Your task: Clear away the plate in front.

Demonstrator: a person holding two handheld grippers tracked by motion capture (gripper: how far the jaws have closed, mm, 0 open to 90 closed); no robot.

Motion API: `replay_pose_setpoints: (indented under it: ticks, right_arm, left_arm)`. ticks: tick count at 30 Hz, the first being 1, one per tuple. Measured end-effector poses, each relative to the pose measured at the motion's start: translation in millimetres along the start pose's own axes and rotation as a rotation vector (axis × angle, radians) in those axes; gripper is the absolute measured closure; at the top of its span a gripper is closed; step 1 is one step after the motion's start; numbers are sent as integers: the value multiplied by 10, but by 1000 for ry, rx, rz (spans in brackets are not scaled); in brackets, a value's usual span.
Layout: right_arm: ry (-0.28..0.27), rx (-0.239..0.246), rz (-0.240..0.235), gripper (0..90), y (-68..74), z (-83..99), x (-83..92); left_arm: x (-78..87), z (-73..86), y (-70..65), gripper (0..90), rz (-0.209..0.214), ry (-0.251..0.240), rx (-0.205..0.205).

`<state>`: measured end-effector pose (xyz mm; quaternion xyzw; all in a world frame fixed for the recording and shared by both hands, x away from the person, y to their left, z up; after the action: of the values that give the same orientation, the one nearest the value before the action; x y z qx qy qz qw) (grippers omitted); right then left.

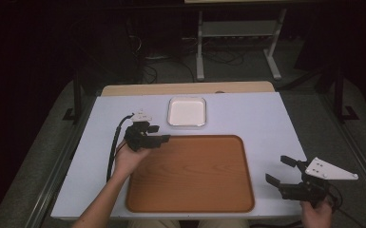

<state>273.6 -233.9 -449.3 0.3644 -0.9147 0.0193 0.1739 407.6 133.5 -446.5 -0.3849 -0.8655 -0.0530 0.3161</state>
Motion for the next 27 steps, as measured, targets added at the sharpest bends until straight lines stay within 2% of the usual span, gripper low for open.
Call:
replay_pose_setpoints:
  ticks: [9, 22, 27]
  right_arm:
    - [-3, 2, -2, 126, -5, 0, 4]
    - [-5, 3, -4, 126, -10, 0, 8]
    - [-9, 2, -2, 126, -19, -1, 14]
  left_arm:
    - [-134, -119, 131, 375, -14, 25, 37]
    - [-297, -276, 279, 383, -40, 53, 48]
    - [-360, -363, 391, 388, -47, 56, 86]
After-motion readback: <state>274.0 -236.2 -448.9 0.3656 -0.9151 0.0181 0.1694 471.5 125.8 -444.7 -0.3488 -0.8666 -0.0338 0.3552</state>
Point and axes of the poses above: each handheld gripper's, and its own axes: x roughly backward along the jaws, z roughly out of its underside, y roughly to its left, the point moved 9 cm from there along -x, roughly forward along the jaws, and after that the axes turned 2 degrees about -y, right-handed, at the moved point
